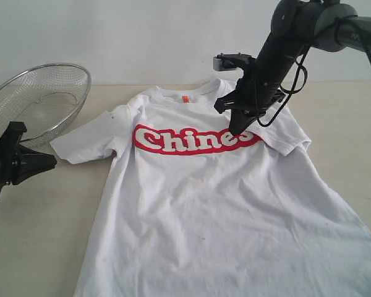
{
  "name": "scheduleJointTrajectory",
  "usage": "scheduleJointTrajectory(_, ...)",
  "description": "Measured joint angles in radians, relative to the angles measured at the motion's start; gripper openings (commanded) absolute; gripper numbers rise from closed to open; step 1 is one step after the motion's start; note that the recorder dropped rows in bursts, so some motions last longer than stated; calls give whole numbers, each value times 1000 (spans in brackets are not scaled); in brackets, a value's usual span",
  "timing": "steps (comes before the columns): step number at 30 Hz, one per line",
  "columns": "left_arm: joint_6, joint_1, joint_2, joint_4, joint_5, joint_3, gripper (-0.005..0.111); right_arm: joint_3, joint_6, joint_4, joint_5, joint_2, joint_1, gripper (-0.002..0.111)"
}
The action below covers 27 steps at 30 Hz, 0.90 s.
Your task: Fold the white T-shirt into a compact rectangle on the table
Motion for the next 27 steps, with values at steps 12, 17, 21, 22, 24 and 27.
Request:
scheduleJointTrajectory(12,7,-99,0,-7,-110,-41,72,0,-25,17,0,0,0,0)
scheduleJointTrajectory(17,-39,-147,17,-7,-180,-123,72,0,-25,17,0,0,0,0)
scheduleJointTrajectory(21,-108,-199,67,-15,-172,-186,72,0,-28,17,0,0,0,0)
scheduleJointTrajectory(22,-121,-204,76,-17,-164,-197,72,0,-28,17,0,0,0,0)
scheduleJointTrajectory(24,-133,-211,89,-19,-153,-213,72,0,-30,17,0,0,0,0)
scheduleJointTrajectory(27,-142,-211,98,-19,-148,-226,65,0,-30,17,0,0,0,0)
